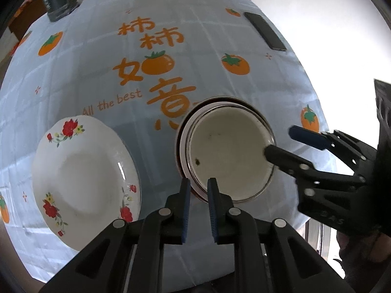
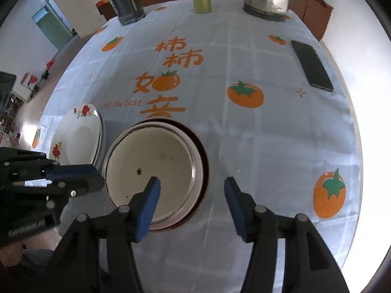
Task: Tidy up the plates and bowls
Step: 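Lower the cream enamel bowl into the pink bowl with both grippers, then regrip the nested bowl stack rim with both grippers and lift it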
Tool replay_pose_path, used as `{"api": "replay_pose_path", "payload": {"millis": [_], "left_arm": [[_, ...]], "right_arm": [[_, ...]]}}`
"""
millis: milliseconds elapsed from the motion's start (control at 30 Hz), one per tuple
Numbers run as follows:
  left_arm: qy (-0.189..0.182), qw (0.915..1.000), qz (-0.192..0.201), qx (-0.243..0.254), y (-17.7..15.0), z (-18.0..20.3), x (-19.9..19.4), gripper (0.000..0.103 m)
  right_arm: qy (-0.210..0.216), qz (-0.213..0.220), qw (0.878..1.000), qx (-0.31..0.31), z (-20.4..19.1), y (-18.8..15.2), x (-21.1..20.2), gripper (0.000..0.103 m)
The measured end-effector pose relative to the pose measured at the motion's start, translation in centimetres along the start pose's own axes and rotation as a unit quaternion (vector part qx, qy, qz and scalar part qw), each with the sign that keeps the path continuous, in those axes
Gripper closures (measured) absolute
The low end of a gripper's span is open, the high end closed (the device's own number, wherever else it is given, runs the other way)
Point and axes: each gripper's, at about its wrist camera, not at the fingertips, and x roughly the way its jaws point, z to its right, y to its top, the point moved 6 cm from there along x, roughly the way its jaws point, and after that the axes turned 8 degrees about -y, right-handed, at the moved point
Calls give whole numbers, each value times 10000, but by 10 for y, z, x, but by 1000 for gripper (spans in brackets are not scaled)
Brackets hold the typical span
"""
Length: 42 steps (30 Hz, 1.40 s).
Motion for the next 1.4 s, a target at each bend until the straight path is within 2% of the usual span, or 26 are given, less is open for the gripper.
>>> {"api": "replay_pose_path", "payload": {"millis": [367,733,833,867,1067,1400], "left_arm": [[-132,9997,18,-214,-2,-3,8,86],[-52,9996,82,-253,4,-4,10,86],[-48,9996,101,-249,7,-5,11,86],[-38,9997,114,-233,7,-5,11,86],[14,9998,191,-81,12,-3,13,86],[-13,9996,283,67,11,0,12,86]], "right_arm": [[16,-11,9998,176,3,-7,6,47],[68,-86,9996,277,2,-9,18,49],[90,-113,9995,283,0,-9,22,54],[106,-120,9995,282,-1,-9,23,62],[-16,-60,9995,306,4,-9,25,79],[-2,-23,9994,358,7,-8,25,83]]}}
